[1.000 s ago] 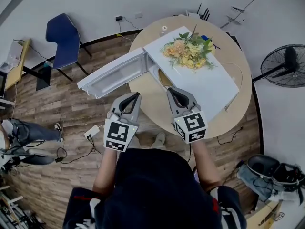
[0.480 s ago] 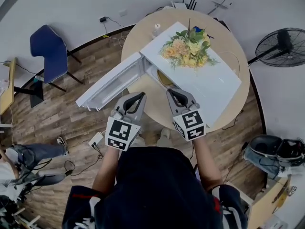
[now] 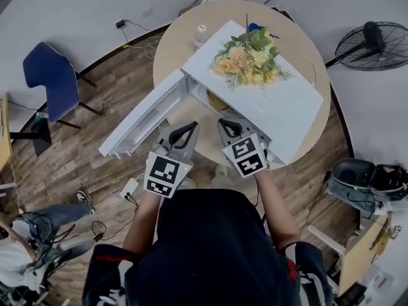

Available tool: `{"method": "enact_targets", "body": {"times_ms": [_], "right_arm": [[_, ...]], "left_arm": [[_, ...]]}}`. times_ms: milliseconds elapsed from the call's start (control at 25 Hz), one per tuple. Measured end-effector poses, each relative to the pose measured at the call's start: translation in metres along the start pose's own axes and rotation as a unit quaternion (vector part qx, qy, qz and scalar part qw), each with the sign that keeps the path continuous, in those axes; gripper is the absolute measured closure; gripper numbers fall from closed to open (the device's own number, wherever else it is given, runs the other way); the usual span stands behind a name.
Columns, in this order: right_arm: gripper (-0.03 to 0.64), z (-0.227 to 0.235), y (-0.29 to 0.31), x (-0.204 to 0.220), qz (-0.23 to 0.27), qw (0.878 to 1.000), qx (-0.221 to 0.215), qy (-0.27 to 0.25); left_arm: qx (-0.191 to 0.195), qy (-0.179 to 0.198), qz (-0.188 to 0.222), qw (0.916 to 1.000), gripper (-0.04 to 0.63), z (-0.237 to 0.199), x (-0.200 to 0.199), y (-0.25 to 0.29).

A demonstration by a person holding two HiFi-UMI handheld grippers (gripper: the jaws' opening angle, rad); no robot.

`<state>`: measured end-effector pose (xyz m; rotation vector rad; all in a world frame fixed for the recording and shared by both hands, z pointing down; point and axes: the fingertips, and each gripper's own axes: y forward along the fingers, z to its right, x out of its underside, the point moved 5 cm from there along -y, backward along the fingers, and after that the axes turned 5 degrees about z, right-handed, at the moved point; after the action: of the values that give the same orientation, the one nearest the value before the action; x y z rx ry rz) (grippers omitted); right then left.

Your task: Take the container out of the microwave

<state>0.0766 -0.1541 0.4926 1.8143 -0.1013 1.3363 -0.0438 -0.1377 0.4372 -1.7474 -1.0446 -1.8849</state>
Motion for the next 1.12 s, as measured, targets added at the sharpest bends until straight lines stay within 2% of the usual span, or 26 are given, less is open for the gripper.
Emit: {"method": "enact_targets", "body": {"times_ms": [160, 320, 480, 720, 760, 920, 1120], "right_arm": [[0.609, 0.004, 0.02, 0.011, -0.038, 0.999, 0.008, -0.037], [0.609, 0.012, 0.041, 0.026, -0.076, 0.994, 0.038, -0.067], [0.609, 0.016, 0.057, 0.038, -0.095, 0.99, 0.066, -0.081], [0.603, 0.013, 0.074, 0.049, -0.131, 0.977, 0.066, -0.157], [0.593, 0.013, 0.076, 0.05, -0.132, 0.975, 0.068, -0.164], [0.48, 0.018, 0.089, 0.052, -0.138, 0.972, 0.072, -0.175], [0.446, 0.025, 0.103, 0.059, -0.158, 0.965, 0.081, -0.193]], "left_arm": [[0.014, 0.004, -0.011, 0.9998, 0.58, -0.006, 0.009, 0.005], [0.017, 0.011, -0.021, 0.9996, 0.58, -0.013, 0.016, 0.008], [0.018, 0.0, -0.028, 0.9994, 0.58, -0.017, 0.025, 0.007], [0.013, -0.006, -0.037, 0.9992, 0.58, -0.022, 0.035, 0.005], [0.011, -0.007, -0.038, 0.9992, 0.58, -0.024, 0.036, 0.005], [0.002, -0.005, -0.044, 0.999, 0.58, -0.03, 0.038, 0.003], [-0.002, -0.01, -0.051, 0.9986, 0.58, -0.034, 0.042, 0.002]]}}
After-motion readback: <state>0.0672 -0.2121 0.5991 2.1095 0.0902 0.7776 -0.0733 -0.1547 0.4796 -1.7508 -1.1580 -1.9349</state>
